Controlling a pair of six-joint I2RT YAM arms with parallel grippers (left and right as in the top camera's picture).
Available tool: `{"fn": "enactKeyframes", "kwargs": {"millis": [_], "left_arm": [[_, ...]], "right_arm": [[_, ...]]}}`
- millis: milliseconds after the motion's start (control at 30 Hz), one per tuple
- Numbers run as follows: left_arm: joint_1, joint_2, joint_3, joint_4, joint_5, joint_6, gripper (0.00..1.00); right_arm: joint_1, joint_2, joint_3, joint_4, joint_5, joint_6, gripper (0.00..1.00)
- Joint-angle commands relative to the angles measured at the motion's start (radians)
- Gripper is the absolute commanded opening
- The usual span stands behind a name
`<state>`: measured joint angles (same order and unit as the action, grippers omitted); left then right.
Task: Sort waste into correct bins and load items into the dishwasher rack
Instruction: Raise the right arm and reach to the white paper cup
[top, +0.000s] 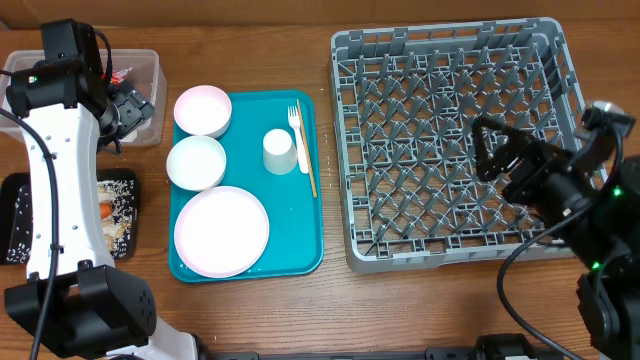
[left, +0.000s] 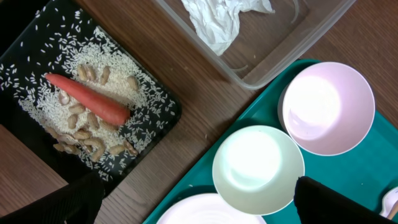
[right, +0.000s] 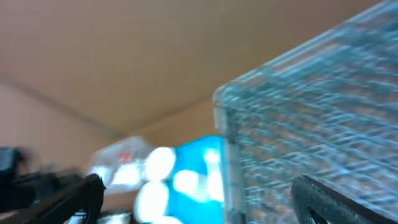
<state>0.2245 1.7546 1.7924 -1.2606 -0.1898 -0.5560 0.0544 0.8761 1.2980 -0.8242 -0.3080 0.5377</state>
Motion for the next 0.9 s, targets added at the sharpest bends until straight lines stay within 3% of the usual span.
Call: {"fn": "enactKeyframes", "kwargs": {"millis": [0, 333, 533, 633, 867], "left_arm": [[0.002, 0.0, 0.01, 0.002, 0.007, -0.02, 1.0], [0.002, 0.0, 0.01, 0.002, 0.007, -0.02, 1.0], [0.002, 0.0, 0.01, 0.002, 0.007, -0.02, 1.0], [0.002, 0.0, 0.01, 0.002, 0.007, -0.02, 1.0], [0.002, 0.0, 0.01, 0.002, 0.007, -0.02, 1.0]], "right_arm": [[0.017, 0.045, 0.025, 0.099, -0.254, 0.058, 1.0], [0.214, 0.339, 0.043, 0.229, -0.229, -0.059, 1.0], [0.428, 0.543, 0.202, 0.124, 0.111, -0.221, 1.0], [0.52, 0.646, 0.309, 0.087, 0.33, -0.235, 1.0], [0.616, 0.857, 0.413, 0.193, 0.43, -0.281, 1.0]]}}
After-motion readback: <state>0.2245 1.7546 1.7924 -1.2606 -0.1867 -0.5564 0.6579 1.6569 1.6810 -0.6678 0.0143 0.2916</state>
